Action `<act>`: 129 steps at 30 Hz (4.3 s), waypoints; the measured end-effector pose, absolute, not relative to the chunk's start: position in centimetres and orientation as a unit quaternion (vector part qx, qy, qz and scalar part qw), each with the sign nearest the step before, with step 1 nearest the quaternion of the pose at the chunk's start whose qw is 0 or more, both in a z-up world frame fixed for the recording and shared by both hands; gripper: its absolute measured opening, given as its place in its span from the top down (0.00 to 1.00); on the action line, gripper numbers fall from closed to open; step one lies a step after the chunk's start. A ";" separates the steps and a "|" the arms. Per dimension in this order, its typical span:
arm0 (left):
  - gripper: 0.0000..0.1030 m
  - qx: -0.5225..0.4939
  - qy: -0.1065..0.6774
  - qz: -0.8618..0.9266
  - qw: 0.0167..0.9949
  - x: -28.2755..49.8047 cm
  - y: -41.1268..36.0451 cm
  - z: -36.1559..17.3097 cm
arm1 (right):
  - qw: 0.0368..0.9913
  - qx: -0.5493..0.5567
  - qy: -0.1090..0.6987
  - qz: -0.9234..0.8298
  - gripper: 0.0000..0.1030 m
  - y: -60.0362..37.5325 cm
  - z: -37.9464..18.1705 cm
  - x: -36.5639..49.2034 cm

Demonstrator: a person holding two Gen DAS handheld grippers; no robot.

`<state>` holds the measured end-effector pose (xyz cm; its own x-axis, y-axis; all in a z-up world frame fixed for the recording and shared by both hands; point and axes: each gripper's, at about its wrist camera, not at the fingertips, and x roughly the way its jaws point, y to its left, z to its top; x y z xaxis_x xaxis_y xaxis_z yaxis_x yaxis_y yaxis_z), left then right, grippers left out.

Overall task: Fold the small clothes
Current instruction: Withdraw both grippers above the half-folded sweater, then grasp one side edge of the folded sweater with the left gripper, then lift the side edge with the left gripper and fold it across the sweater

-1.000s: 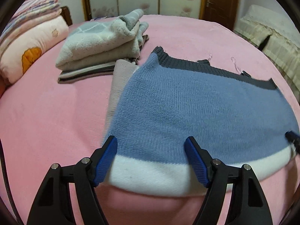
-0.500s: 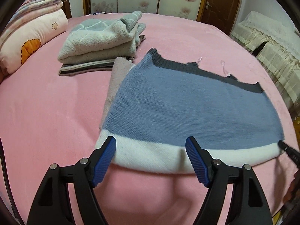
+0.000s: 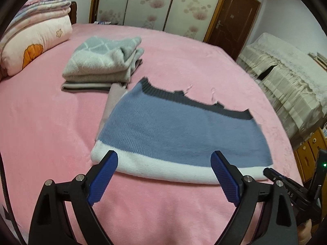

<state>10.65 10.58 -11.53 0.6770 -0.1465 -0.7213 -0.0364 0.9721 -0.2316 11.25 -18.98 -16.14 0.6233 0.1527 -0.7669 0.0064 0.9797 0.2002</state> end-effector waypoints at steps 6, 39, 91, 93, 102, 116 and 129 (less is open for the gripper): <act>0.02 -0.142 0.357 -0.021 0.923 9.1 11.6 -9.3 | 0.908 0.093 0.404 0.056 0.67 -17.2 -13.4 10.8; 0.01 -0.393 0.407 -0.010 0.824 10.2 19.6 -25.6 | 0.909 0.049 0.408 0.072 0.66 -11.9 -18.3 13.8; 0.82 -0.161 0.270 -0.099 0.944 20.6 2.5 -9.5 | 0.898 0.090 0.405 0.148 0.92 -10.7 -20.9 22.7; 0.81 -0.152 0.275 -0.115 0.942 20.7 0.2 -9.2 | 0.905 0.118 0.387 0.132 0.92 -13.5 -19.8 21.5; 0.81 -0.110 0.332 -0.198 0.916 20.6 -13.5 -13.4 | 0.915 0.174 0.364 0.009 0.92 -26.9 -19.0 15.7; 0.79 -0.159 0.402 -0.207 0.878 21.4 -14.0 -16.2 | 0.896 0.223 0.379 0.065 0.90 -31.0 -19.8 16.2; 0.72 -0.123 0.418 -0.202 0.877 20.5 -16.9 -18.1 | 0.901 0.193 0.385 0.054 0.90 -32.1 -18.4 17.4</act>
